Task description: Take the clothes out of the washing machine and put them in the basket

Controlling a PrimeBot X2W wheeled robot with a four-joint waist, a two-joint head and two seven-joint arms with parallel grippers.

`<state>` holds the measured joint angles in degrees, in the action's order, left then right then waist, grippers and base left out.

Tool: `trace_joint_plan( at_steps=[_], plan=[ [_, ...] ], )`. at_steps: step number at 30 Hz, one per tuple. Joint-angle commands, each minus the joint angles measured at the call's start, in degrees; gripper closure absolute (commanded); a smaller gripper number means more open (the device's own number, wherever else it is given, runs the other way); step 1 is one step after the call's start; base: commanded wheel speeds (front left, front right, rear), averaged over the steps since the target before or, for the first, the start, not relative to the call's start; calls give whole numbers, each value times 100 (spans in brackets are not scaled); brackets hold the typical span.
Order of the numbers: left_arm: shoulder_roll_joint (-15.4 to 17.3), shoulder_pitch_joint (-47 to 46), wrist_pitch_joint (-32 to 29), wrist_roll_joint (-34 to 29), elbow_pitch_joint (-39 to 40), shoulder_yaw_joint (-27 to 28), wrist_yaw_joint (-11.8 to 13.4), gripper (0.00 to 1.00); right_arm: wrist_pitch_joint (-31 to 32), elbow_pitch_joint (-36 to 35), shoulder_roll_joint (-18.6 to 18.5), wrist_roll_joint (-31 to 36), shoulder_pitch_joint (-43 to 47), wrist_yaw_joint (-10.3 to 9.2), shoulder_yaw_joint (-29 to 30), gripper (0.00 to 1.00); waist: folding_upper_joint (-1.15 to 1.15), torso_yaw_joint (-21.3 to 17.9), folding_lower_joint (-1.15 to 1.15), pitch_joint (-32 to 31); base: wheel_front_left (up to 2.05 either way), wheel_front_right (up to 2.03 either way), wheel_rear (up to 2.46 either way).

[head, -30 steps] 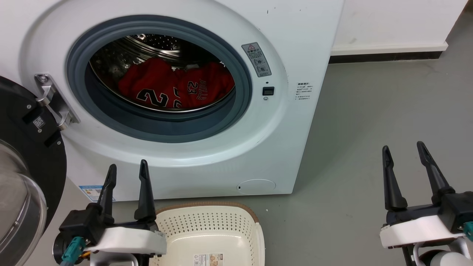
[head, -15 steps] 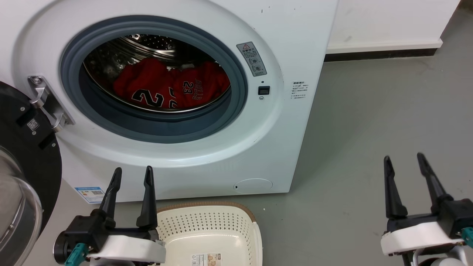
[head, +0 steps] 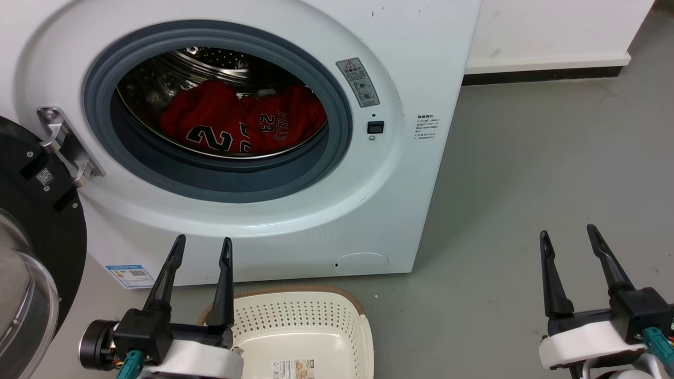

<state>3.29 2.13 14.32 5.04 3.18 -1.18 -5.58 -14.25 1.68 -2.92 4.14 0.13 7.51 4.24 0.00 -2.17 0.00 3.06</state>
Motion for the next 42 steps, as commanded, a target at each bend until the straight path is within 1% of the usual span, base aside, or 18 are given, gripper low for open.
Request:
trace_joint_plan(
  at_steps=[1, 7, 10, 13, 17, 21, 23, 26, 30, 32, 37, 40, 42],
  plan=[
    [-1, 75, 48, -97, 33, 19, -24, 0, -52, -16, 7, 110, -17, -4, 4, 0, 0, 3, 0, 3, 0, 0, 0],
    [-23, 86, 104, -256, 12, 70, -60, 0, -107, 11, 7, 244, -27, -4, 70, 0, 0, 15, 0, 15, 0, 0, 0],
    [-27, 88, 94, -227, -10, 89, -80, 0, -99, 29, 7, 170, -34, -4, 81, 0, 0, 15, 0, 19, 0, 0, 0],
    [-32, 102, 91, -197, -27, 124, -103, 0, -97, 123, 8, -44, -53, -4, 86, 0, 0, -13, 0, 40, 0, 0, 0],
    [-36, 42, 91, -186, -40, 182, -139, 0, -97, 102, 6, -106, -158, -4, 32, 0, 0, -98, 0, 167, 0, 0, 0],
    [-11, -100, 91, -193, -79, 261, -157, 0, -97, 67, 7, -156, -245, -4, 52, 0, 0, -248, 0, 444, 0, 0, 0],
    [107, -198, 91, -324, -181, 285, -166, 0, -97, 53, 8, -180, -331, -4, 62, 0, 0, -347, 0, 648, 0, 0, 0],
    [226, -533, 91, -362, -404, 368, -169, 0, -97, 14, 9, -292, -493, -4, 95, 0, 0, -523, 0, 1012, 0, 0, 0],
    [553, -1190, 91, -269, -804, 448, -178, 0, -96, -78, 9, -405, -741, -4, 52, 0, 0, -785, 0, 1679, 0, 0, 0],
    [803, -1669, 91, -198, -1060, 418, -179, 0, -96, -111, 11, -471, -875, -5, 13, 0, 0, -907, 0, 2048, 0, 0, 0],
    [1572, -3142, 41, 202, -1852, 26, -184, 0, -96, -211, 12, -667, -1151, -4, -61, 0, 0, -1185, 0, 2929, 0, 0, 0],
    [2046, -4198, -354, 511, -2302, -290, -185, 0, -97, -281, 13, -774, -1297, -4, -120, 0, 0, -1332, 0, 3389, 0, 0, 0],
    [2300, -4898, -783, 729, -2536, -445, -186, 0, -96, -363, 15, -849, -1397, -4, -221, 0, 0, -1448, 0, 3694, 0, 0, 0]
  ],
)
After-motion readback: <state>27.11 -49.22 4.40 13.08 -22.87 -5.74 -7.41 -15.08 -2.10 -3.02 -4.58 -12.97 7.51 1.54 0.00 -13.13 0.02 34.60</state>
